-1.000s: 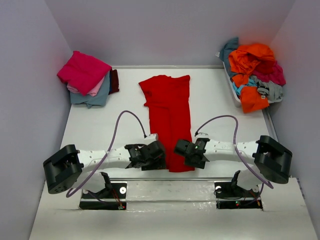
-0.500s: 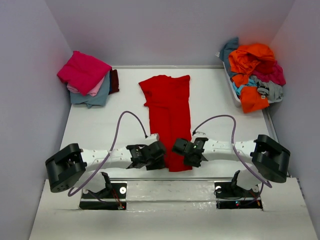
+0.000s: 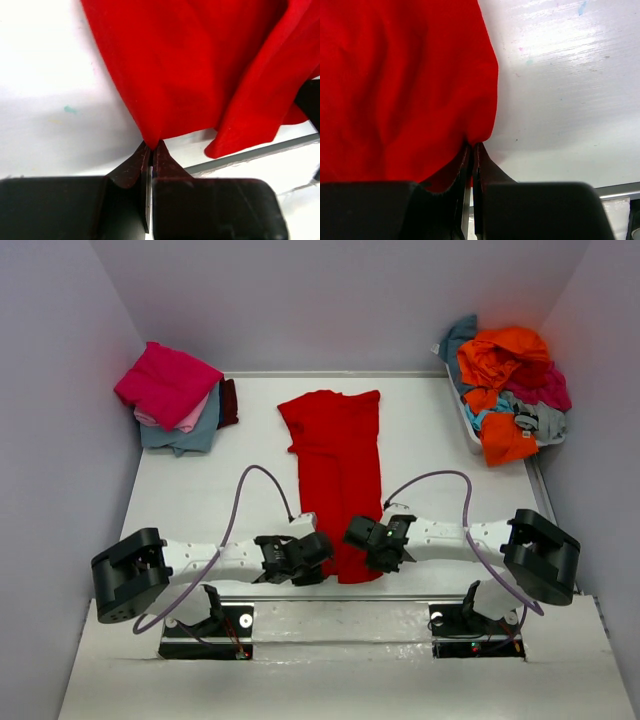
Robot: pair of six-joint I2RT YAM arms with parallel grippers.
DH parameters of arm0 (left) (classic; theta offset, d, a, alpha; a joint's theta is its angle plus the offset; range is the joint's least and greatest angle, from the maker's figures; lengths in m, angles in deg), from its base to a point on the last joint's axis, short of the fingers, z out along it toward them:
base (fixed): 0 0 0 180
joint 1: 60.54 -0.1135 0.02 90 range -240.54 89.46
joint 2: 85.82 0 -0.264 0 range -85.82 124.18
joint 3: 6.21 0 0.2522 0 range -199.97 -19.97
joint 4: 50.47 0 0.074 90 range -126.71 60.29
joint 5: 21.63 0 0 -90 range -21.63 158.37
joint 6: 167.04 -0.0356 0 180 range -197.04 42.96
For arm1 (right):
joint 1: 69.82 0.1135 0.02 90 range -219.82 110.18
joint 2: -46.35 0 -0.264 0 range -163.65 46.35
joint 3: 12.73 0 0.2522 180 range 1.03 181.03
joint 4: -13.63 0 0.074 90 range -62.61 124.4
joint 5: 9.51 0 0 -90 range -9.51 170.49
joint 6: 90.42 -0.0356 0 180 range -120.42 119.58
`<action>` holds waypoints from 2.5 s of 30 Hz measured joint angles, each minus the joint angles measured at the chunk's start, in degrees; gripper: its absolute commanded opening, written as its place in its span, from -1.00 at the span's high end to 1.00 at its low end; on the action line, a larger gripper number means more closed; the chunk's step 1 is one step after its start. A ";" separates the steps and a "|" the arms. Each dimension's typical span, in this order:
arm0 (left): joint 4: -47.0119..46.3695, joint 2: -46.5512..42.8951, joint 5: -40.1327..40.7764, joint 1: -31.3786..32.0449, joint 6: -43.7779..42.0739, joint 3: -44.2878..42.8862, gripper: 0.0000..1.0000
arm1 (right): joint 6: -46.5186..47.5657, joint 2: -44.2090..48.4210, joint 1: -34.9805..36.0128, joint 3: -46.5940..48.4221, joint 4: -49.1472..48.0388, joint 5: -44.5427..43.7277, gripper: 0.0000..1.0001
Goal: Fold and stack the t-shirts
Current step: Fold the tshirt
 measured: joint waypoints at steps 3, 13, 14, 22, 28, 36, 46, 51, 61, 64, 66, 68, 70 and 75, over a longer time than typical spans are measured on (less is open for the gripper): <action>3.08 0.02 2.58 2.47 1.03 -1.01 0.89 | 0.00 0.31 0.11 0.20 1.14 0.15 0.86; 15.80 1.42 9.29 10.93 6.56 -5.05 0.89 | -0.57 4.13 3.61 4.55 10.73 -0.35 0.86; 16.72 1.42 9.77 11.67 7.37 -5.14 0.89 | -0.98 4.55 4.33 5.14 11.74 -0.55 0.86; 23.54 1.27 12.39 19.82 15.96 -7.50 0.89 | -5.49 5.55 11.41 8.17 18.64 -1.16 0.86; 30.16 1.20 14.14 28.65 24.50 -11.17 0.89 | -10.67 4.92 17.77 11.91 24.22 -2.05 0.86; 38.73 3.85 16.13 36.22 35.30 -17.38 0.89 | -16.68 4.00 21.40 13.14 29.31 -3.08 0.86; 47.08 -1.62 22.08 31.89 37.94 -20.26 0.89 | -19.50 4.76 21.22 19.74 33.03 -8.02 0.86; 48.28 -4.04 24.70 25.94 34.80 -20.90 0.89 | -18.69 4.76 19.50 20.39 32.98 -9.14 0.85; 45.13 -10.23 28.26 11.08 21.46 -22.56 0.89 | -10.82 4.83 10.14 20.52 31.41 -10.36 0.84; 42.18 -10.75 28.46 6.97 16.15 -22.69 0.89 | -6.97 4.76 7.02 20.55 29.07 -10.40 0.84; 40.00 -10.71 28.26 4.15 12.37 -22.69 0.89 | -4.37 4.42 4.72 20.94 27.47 -10.36 0.84; 37.38 -10.58 27.98 1.42 8.09 -22.69 0.89 | -1.95 3.76 3.08 21.75 26.27 -10.36 0.84; 35.32 -10.12 27.52 -1.11 4.79 -22.69 0.89 | 0.76 3.06 1.36 22.45 24.79 -10.29 0.84; 29.42 -7.61 25.73 -5.38 -2.93 -22.62 0.89 | 6.73 0.83 -2.97 24.06 22.16 -10.01 0.84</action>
